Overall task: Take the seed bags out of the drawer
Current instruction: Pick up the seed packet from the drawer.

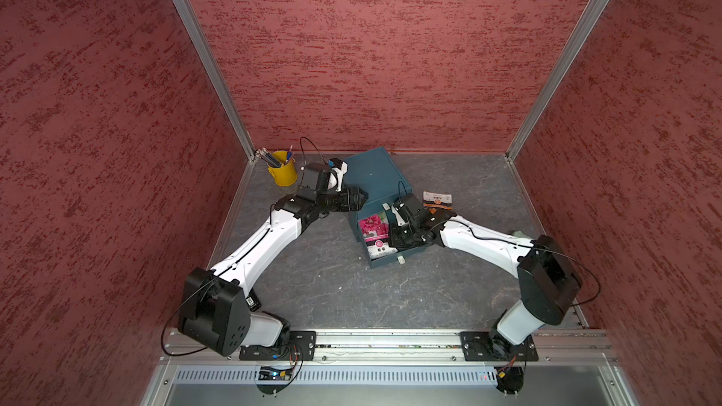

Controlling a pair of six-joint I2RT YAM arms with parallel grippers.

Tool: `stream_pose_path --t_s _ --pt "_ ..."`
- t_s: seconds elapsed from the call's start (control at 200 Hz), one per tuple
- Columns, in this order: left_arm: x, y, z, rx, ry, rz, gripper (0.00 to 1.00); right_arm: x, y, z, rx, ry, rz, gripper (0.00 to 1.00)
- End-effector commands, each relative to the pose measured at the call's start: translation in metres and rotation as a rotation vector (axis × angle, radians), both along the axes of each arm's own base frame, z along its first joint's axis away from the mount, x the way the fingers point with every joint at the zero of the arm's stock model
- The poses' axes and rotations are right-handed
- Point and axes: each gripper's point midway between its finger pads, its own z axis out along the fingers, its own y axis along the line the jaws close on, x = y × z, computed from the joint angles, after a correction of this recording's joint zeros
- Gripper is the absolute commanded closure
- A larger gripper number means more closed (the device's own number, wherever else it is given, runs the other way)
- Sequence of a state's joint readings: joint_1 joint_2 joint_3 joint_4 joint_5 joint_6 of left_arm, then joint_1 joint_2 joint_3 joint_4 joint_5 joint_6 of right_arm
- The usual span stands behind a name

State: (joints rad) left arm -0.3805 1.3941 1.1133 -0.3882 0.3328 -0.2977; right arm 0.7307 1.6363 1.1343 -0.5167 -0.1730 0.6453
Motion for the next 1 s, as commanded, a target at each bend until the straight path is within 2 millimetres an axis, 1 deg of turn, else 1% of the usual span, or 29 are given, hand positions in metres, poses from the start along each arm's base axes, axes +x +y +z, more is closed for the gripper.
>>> stream_pose_path --t_s 0.0,0.24,0.411,0.531,0.541,0.566,0.867,0.997 --pt "-0.015 0.008 -0.040 0.088 0.122 -0.011 0.13 0.002 0.004 0.030 0.087 -0.038 -0.041 1.00" --pt "-0.014 0.007 -0.039 0.088 0.117 -0.014 0.13 -0.003 -0.002 0.058 0.152 -0.036 -0.072 1.00" --pt "-0.014 0.007 -0.039 0.089 0.117 -0.015 0.13 -0.008 -0.005 0.065 0.170 -0.019 -0.079 1.00" --pt "-0.014 0.007 -0.037 0.089 0.114 -0.015 0.13 -0.010 -0.008 0.063 0.165 0.003 -0.087 1.00" --pt "-0.014 0.007 -0.037 0.090 0.113 -0.016 0.13 -0.011 -0.009 0.070 0.177 -0.010 -0.087 1.00" --pt "-0.014 0.007 -0.037 0.090 0.114 -0.017 0.13 -0.012 -0.010 0.074 0.182 -0.014 -0.090 1.00" --pt "-0.015 0.006 -0.037 0.087 0.113 -0.021 0.13 -0.013 -0.023 0.091 0.199 -0.007 -0.133 1.00" --pt "-0.015 0.006 -0.037 0.086 0.113 -0.022 0.13 -0.016 -0.027 0.097 0.206 -0.001 -0.139 1.00"
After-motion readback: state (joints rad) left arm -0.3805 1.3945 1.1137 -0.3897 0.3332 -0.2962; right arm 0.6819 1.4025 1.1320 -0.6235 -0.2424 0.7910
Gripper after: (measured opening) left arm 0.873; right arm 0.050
